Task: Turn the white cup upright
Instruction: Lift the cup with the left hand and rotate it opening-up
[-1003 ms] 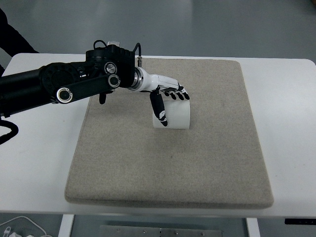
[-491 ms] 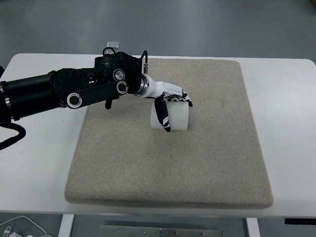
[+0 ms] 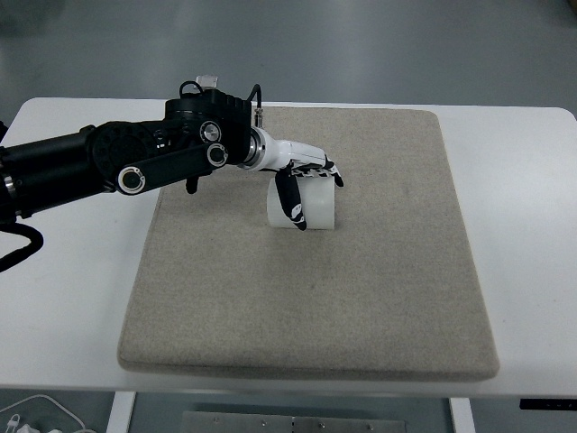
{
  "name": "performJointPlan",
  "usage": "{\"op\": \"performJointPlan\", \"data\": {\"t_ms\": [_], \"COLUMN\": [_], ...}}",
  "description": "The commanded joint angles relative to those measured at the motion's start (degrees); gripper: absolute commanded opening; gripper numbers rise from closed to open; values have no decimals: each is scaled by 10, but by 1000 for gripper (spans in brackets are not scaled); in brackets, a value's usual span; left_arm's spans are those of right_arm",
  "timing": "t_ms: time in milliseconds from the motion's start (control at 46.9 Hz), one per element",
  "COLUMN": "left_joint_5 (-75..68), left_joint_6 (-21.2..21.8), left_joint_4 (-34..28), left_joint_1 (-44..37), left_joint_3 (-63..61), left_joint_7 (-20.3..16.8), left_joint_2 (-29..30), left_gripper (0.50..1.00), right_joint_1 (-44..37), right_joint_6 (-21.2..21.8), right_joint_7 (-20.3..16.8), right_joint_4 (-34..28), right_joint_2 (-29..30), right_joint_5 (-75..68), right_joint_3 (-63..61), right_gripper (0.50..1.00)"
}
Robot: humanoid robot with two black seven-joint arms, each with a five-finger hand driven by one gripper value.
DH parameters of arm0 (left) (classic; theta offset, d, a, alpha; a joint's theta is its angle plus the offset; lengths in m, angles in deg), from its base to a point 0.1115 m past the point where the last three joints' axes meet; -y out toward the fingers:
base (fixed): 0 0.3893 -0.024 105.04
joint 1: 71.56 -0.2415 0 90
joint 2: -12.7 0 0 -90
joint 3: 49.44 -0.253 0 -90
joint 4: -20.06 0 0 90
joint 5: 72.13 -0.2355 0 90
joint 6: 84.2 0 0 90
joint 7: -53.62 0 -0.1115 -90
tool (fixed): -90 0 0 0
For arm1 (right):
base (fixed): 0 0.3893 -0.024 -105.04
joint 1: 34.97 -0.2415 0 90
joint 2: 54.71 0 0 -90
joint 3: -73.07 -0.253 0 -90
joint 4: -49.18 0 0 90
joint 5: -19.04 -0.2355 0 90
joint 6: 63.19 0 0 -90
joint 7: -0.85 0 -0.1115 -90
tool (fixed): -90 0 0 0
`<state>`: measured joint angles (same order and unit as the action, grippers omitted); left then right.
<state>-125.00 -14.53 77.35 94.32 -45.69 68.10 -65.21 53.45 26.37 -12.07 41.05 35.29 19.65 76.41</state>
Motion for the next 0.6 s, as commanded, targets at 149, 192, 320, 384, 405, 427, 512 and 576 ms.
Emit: {"op": "performJointPlan", "data": {"t_ms": [149, 192, 320, 384, 405, 427, 512, 576], "left_joint_5": [27, 38, 98, 133, 143, 152, 193, 217], "left_joint_6": [-8, -9, -10, -12, -13, -15, -25, -33], "left_joint_4": [-24, -24, -31, -40, -43, -46, -58, -67], "left_joint_1": [0, 0, 0, 0, -1, -3, -5, -10], "left_joint_3": [64, 70, 73, 73, 73, 73, 83, 101], "left_joint_7": [-8, -11, -20, -27, -30, -33, -46, -55], "left_joint_2": [29, 36, 64, 75, 79, 82, 96, 102], "left_gripper": [533, 533, 533, 533, 533, 533, 533, 531], "right_joint_1": [0, 1, 0, 0, 1, 0, 0, 0], "right_joint_6": [0, 0, 0, 0, 0, 0, 0, 0], "right_joint_7": [0, 0, 0, 0, 0, 0, 0, 0], "right_joint_4": [0, 0, 0, 0, 0, 0, 0, 0], "right_joint_2": [0, 0, 0, 0, 0, 0, 0, 0], "right_joint_5": [0, 0, 0, 0, 0, 0, 0, 0], "right_joint_3": [0, 0, 0, 0, 0, 0, 0, 0], "right_gripper": [930, 930, 930, 930, 930, 930, 930, 930]}}
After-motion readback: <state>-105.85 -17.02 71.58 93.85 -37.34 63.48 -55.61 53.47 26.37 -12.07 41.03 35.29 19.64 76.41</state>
